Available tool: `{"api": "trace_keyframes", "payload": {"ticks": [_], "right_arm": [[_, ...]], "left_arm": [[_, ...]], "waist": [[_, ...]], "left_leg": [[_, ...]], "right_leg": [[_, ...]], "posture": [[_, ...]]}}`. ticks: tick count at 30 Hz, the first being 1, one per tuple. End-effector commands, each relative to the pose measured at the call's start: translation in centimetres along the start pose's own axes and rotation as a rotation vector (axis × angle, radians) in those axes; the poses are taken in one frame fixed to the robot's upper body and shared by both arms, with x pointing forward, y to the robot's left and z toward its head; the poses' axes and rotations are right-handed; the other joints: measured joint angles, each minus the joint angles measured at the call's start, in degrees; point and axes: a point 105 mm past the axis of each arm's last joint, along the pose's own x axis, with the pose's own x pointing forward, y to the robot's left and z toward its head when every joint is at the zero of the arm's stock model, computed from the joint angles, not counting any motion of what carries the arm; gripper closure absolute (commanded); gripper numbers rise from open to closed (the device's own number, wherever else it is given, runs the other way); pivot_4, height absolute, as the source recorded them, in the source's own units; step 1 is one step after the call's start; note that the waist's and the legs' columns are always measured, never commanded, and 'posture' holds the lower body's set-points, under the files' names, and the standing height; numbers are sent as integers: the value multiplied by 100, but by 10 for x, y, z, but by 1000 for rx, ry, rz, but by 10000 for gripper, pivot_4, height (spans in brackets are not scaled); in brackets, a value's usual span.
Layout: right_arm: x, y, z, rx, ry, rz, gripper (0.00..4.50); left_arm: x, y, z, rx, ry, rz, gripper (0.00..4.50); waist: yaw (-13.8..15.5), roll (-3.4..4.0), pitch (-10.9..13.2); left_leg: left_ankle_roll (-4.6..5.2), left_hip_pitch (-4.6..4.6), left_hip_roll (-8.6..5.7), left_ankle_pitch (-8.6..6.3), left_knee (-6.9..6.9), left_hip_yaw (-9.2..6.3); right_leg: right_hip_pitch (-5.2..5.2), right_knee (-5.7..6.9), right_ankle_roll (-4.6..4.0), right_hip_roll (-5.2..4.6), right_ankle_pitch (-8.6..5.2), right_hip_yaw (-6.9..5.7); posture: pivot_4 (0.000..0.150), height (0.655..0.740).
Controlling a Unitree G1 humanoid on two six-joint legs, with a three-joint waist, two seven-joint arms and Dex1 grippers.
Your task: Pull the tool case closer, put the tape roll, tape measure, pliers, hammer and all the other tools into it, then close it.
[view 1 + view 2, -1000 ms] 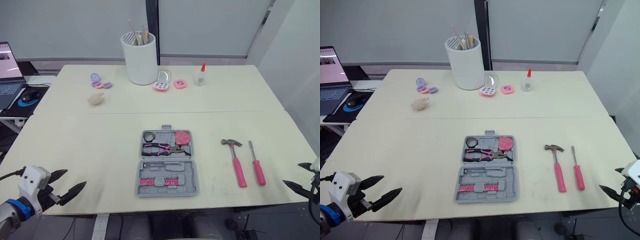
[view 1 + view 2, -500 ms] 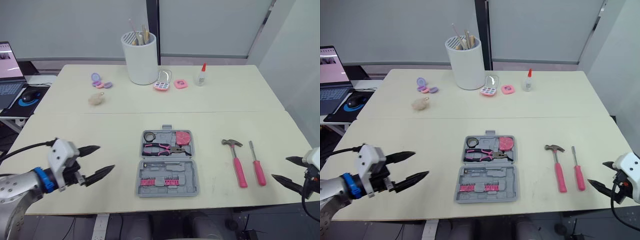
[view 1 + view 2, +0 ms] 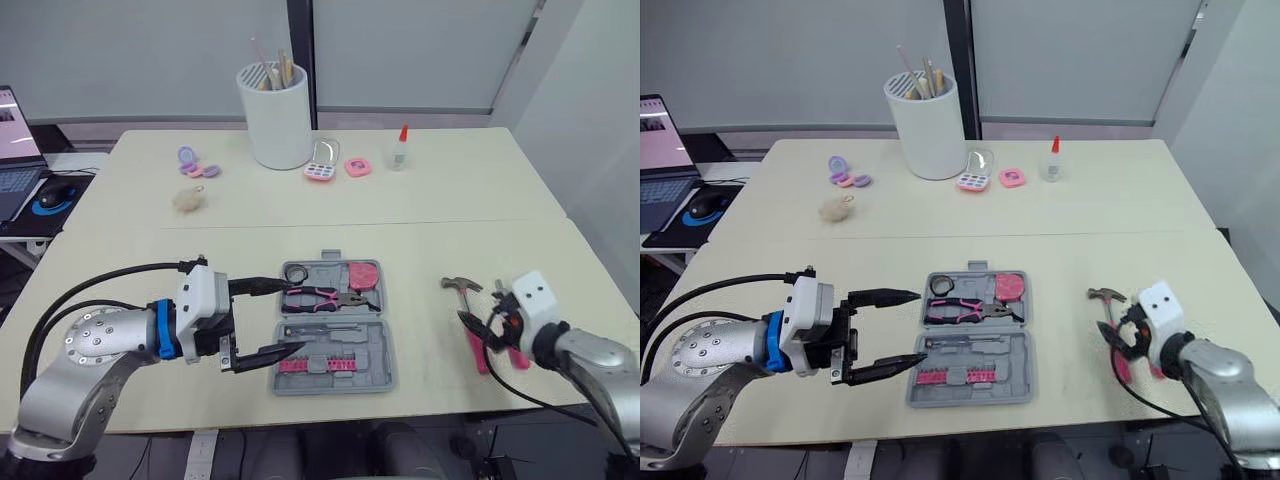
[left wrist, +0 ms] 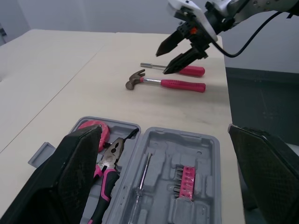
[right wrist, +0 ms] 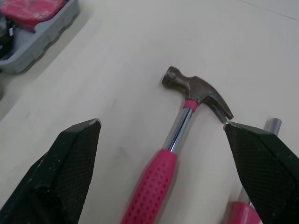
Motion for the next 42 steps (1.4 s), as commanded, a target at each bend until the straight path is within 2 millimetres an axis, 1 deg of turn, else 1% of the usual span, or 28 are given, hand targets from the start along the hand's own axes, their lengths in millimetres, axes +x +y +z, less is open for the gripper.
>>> {"api": "trace_keyframes", "payload": {"ticks": [1, 6, 9, 12, 15, 17, 25, 28, 31, 37, 42], "right_arm": [[12, -7, -7, 21, 48, -91, 290], [30, -11, -17, 71, 86, -154, 290], [37, -9, -20, 96, 94, -165, 290], [41, -12, -23, 108, 97, -194, 6251], [42, -13, -22, 105, 94, -192, 16418], [43, -13, -23, 108, 96, -189, 21254], [46, -11, -22, 115, 103, -154, 38017], [47, -12, -19, 108, 100, -144, 42483], [46, -8, -12, 96, 82, -136, 42970], [36, 24, -4, 124, 60, -74, 42970], [27, 50, 6, 151, 24, -76, 42970]], "left_arm": [[0, -2, -2, 40, -1, -17, 0], [3, -4, -7, 44, -3, -18, 0], [4, -5, -9, 31, -8, -8, 0], [3, -5, -12, 33, 1, -3, 0], [1, -3, -14, 38, 8, 7, 0], [-1, -2, -15, 40, 11, 10, 0], [-4, 0, -21, 49, 28, 22, 0], [-4, 0, -23, 56, 38, 20, 0], [-5, 3, -23, 63, 36, 32, 0], [-5, 3, -24, 75, 37, 38, 0], [-6, 1, -26, 74, 46, 25, 0]], "waist": [[1, 0, 0], [10, 0, 0], [6, 0, 0], [3, 1, 0], [2, 1, -1], [3, 2, -1], [2, 1, -1], [1, 2, -1], [1, 2, -1], [1, 2, 0], [0, 4, 1]], "left_leg": [[0, 0, 0, 0, 0, 0], [1, -3, -2, 0, 0, 2], [1, -3, 2, -1, -1, 1], [1, -2, 5, -1, -1, 0], [2, -1, 4, -1, -1, 1], [2, -2, 5, -1, -1, 0], [2, -2, 4, -1, -1, 1], [2, -1, 5, -1, -1, 1], [2, -2, 7, -1, -2, 0], [2, -4, 8, -1, -5, -2], [2, -5, 9, -1, -5, -2]], "right_leg": [[0, -1, 0, 0, 0, 0], [-1, -2, 0, 0, 0, 0], [-4, 1, 0, 0, 0, 1], [-4, 1, 0, 0, 0, 1], [-4, 4, 0, 0, 0, 0], [-4, 3, 0, 0, 0, 0], [-3, 3, 0, -1, 0, 0], [-4, 4, -1, -1, 0, 0], [-5, 3, -1, -1, 0, 0], [-7, 3, -1, -3, 0, -1], [-10, 3, -1, -4, 0, 0]], "posture": [[1500, 7366], [1500, 7366], [1500, 7366], [1500, 7366], [1500, 7366], [1500, 7366], [1500, 7366], [1500, 7366], [1500, 7366], [1500, 7366], [1500, 7366]]}}
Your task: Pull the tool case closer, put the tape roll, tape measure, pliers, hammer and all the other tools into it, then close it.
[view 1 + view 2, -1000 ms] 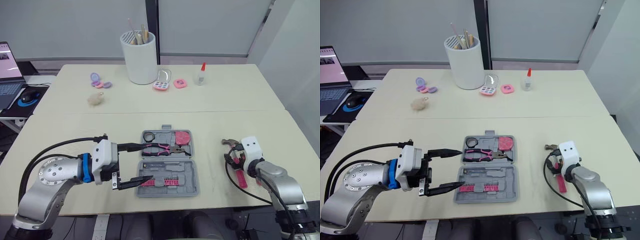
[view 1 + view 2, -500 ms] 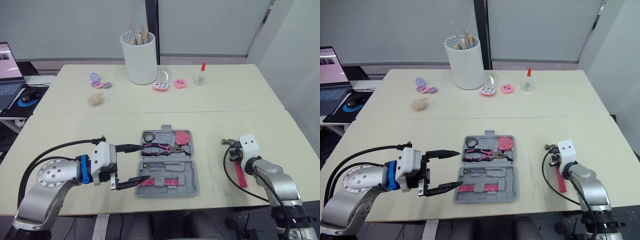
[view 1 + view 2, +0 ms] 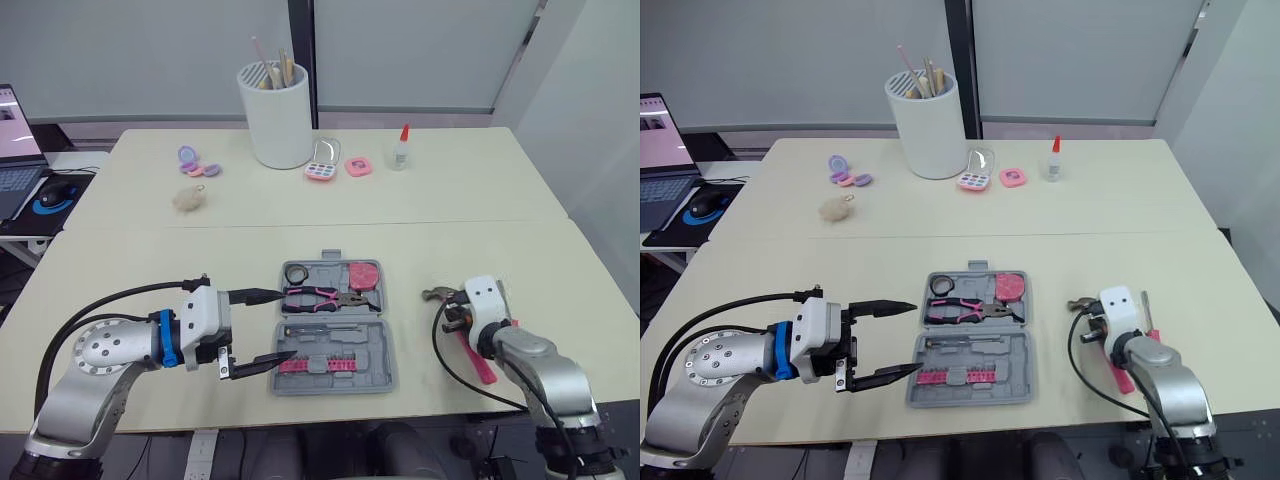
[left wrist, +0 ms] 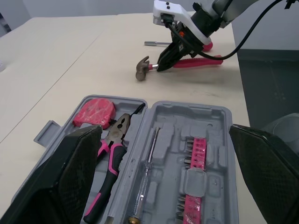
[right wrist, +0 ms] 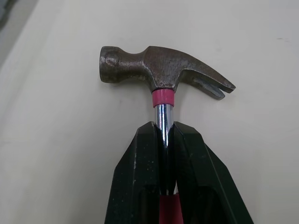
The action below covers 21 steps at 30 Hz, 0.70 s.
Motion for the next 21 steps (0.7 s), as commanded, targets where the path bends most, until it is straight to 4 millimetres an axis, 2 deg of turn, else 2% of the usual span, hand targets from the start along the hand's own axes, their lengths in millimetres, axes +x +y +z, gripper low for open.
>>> {"api": "trace_keyframes", "payload": {"ticks": [1, 5, 13, 18, 20, 21], "right_arm": [[-11, 13, 19, 5, -82, -23, 42970], [-8, 26, 17, 80, -82, -53, 42970], [3, 40, 11, 152, -69, -78, 42970], [8, 41, 9, 198, -67, -99, 42970], [7, 38, 12, 224, -79, -115, 35680], [5, 37, 15, 242, -90, -115, 34231]], "left_arm": [[-2, -1, 3, 24, -2, -7, 0], [0, -4, 3, 20, -1, -18, 0], [0, -6, 4, 21, 4, -27, 0], [1, -6, 5, 24, 3, -27, 0], [0, -7, 2, 23, 5, -26, 0], [0, -7, 1, 22, 6, -25, 0]], "waist": [[-1, 0, 0], [-3, 0, 0], [-10, 1, 0], [-13, 1, 0], [-14, 1, 0], [-13, 1, 1]], "left_leg": [[0, 0, 1, 0, -1, -1], [0, 0, 1, 0, -1, -1], [0, -1, 0, 0, -1, 0], [0, -1, 0, 0, -3, 1], [0, -1, 0, 0, -3, 1], [0, -1, 0, 0, -3, 0]], "right_leg": [[0, 0, 0, 0, 0, -1], [-1, 0, 0, 0, 0, -1], [-3, 0, 0, -1, 0, -2], [-4, 0, 0, -1, 0, 0], [-4, 0, 0, -1, 0, -1], [-4, 0, 0, -1, 0, -1]], "posture": [[1500, 7366], [1500, 7366], [1500, 7366], [1500, 7366], [1500, 7366], [1500, 7366]]}}
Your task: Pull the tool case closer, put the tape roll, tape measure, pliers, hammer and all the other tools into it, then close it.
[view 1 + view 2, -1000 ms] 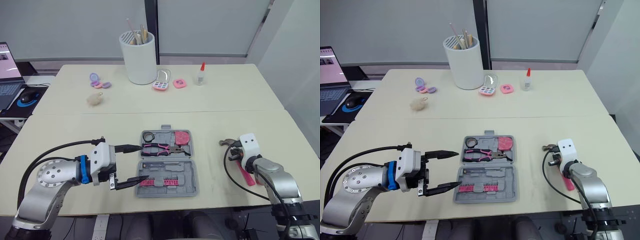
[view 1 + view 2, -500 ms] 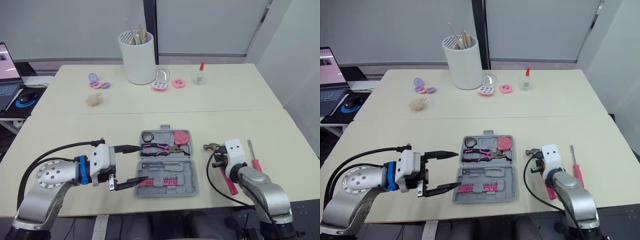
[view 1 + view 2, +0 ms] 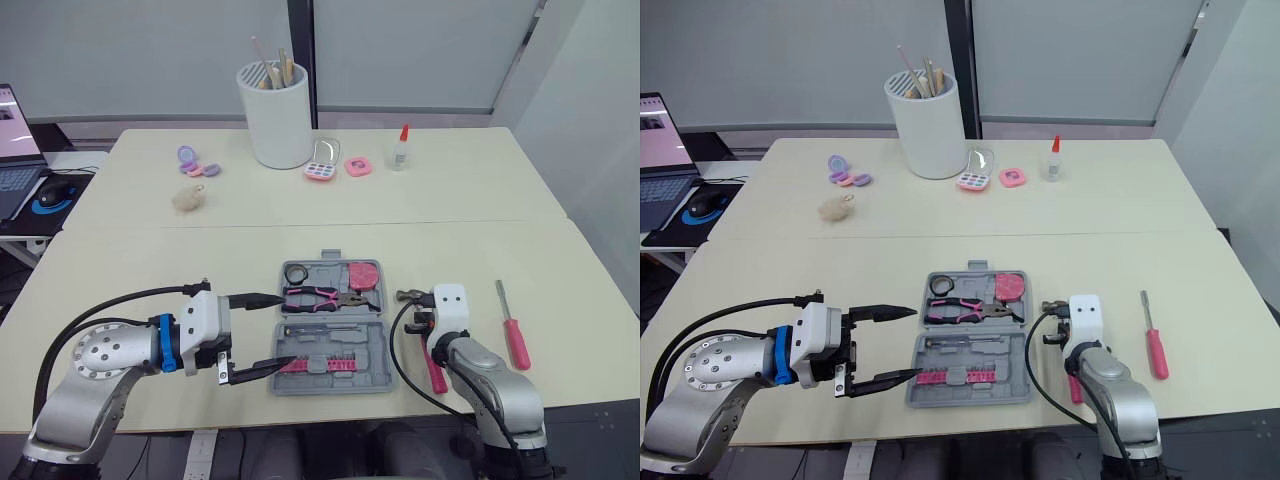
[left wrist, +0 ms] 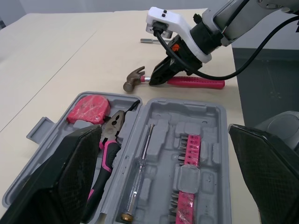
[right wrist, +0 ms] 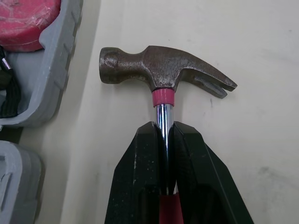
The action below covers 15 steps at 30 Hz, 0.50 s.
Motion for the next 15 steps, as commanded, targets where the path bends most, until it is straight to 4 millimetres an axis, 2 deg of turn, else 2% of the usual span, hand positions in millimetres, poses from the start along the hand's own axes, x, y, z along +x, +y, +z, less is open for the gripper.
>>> {"api": "trace_keyframes", "payload": {"ticks": [1, 6, 7, 9, 11, 15], "right_arm": [[-7, -5, 19, 46, -74, -20, 31873], [-33, 4, 40, 38, -125, 74, 19297], [-42, 9, 49, -39, -150, 145, 16864], [-57, 25, 62, -377, -186, 344, 11502], [-66, 25, 60, -694, -134, 506, 5064], [-66, 5, 66, -1290, -60, 703, 5064]], "left_arm": [[0, -3, 3, 32, -2, -16, 0], [0, -4, 1, 32, -1, -8, 0], [-1, -3, 1, 30, -1, 0, 0], [-1, -3, 1, 27, -3, 12, 0], [0, -4, 2, 26, -6, 11, 0], [1, -6, 5, 24, -10, -2, 0]], "waist": [[0, 0, 0], [1, 1, 0], [0, 0, 0], [-3, 13, 10], [-2, 18, 15], [-1, 12, 17]], "left_leg": [[0, 0, 0, 0, 0, 0], [0, -2, 0, 0, -2, 0], [0, -2, 0, 0, -2, 0], [0, -2, -1, 0, -1, 1], [3, 0, -17, -1, 0, 9], [7, 4, 0, -3, 1, -5]], "right_leg": [[0, 0, 0, 0, 0, 0], [-2, 0, 0, -1, 0, 0], [-3, 0, 0, -1, 0, 1], [-2, -2, 0, -2, 0, 0], [1, -10, 6, -3, 3, 1], [14, -40, 6, 9, 2, -10]], "posture": [[1500, 7366], [1500, 7366], [1500, 7366], [1500, 7366], [1500, 7366], [1500, 7366]]}}
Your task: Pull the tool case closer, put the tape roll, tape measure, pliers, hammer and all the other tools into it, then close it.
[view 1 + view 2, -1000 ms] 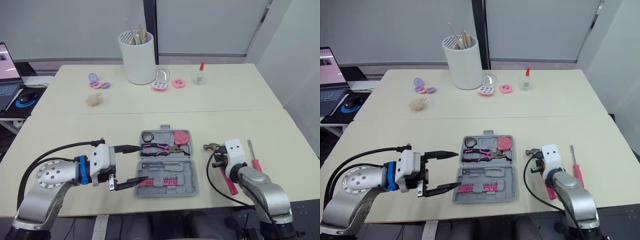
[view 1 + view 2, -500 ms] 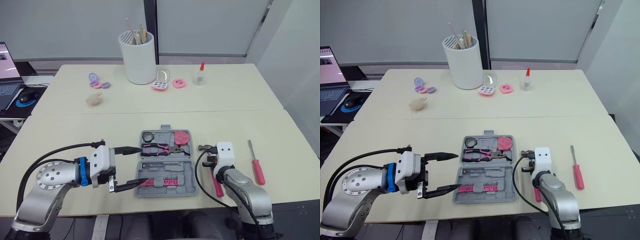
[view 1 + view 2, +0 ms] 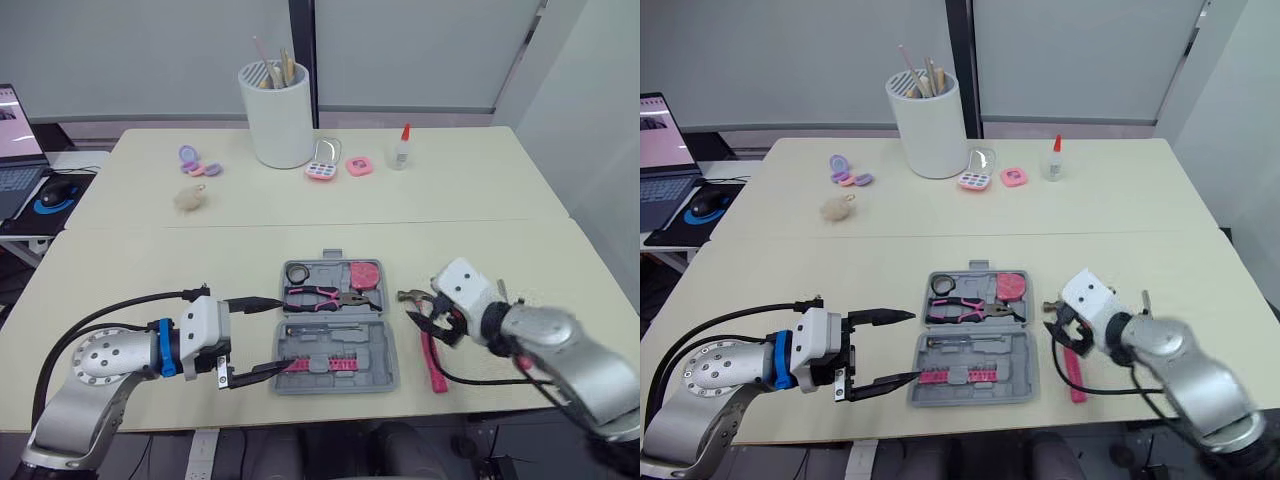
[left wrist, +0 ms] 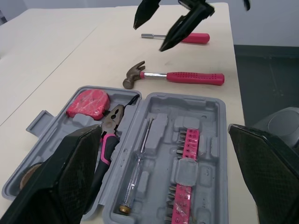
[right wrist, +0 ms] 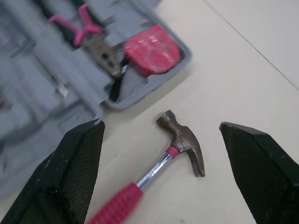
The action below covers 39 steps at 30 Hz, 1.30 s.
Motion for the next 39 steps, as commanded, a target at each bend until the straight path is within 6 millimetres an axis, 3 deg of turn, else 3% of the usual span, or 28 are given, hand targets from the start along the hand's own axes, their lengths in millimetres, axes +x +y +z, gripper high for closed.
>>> {"api": "trace_keyframes", "payload": {"ticks": [1, 5, 11, 17, 25, 31, 39], "right_arm": [[-1, -2, 1, -407, 9, 226, 5064], [2, -19, -2, -755, 56, 400, 5064], [28, -27, -8, -1265, 119, 677, 5064], [48, -24, -23, -1459, 161, 869, 5064], [76, -17, -35, -1491, 176, 915, 5064], [85, -28, -46, -1488, 251, 884, 19196], [86, -26, -46, -1504, 183, 870, 30792]], "left_arm": [[3, -4, 10, 29, -20, -17, 0], [4, -5, 12, 28, -21, -19, 0], [4, -10, 11, 19, -16, -20, 0], [2, -15, 4, 13, -10, -20, 0], [6, -20, 8, 17, -12, 1, 0], [6, -19, 11, 17, -8, 13, 0], [8, -16, 9, 17, -13, 14, 0]], "waist": [[-5, -2, 1], [-60, 0, 6], [-64, -2, 11], [3, -2, 13], [-4, -1, 13], [-8, -5, 10], [-10, -15, 3]], "left_leg": [[0, -1, 1, 0, -6, 0], [0, 2, 3, 0, -1, 4], [0, 1, 3, 1, 7, 8], [-1, 0, 2, 1, 12, 7], [-2, 4, -1, 2, 17, 9], [-3, 21, 1, 3, 18, 8], [-3, 35, 1, 3, 17, 6]], "right_leg": [[-2, -1, -1, 2, 0, 1], [-4, 1, -3, 6, 1, 12], [-1, 4, -4, -6, 2, 13], [-1, 15, -6, -14, 2, 8], [-5, 40, -11, -21, 1, 9], [4, 52, -15, -19, -1, 7], [17, 54, -18, -19, 2, 5]], "posture": [[1500, 7366], [1500, 7366], [1500, 7366], [1500, 7366], [1500, 7366], [1500, 7366], [1500, 7366]]}}
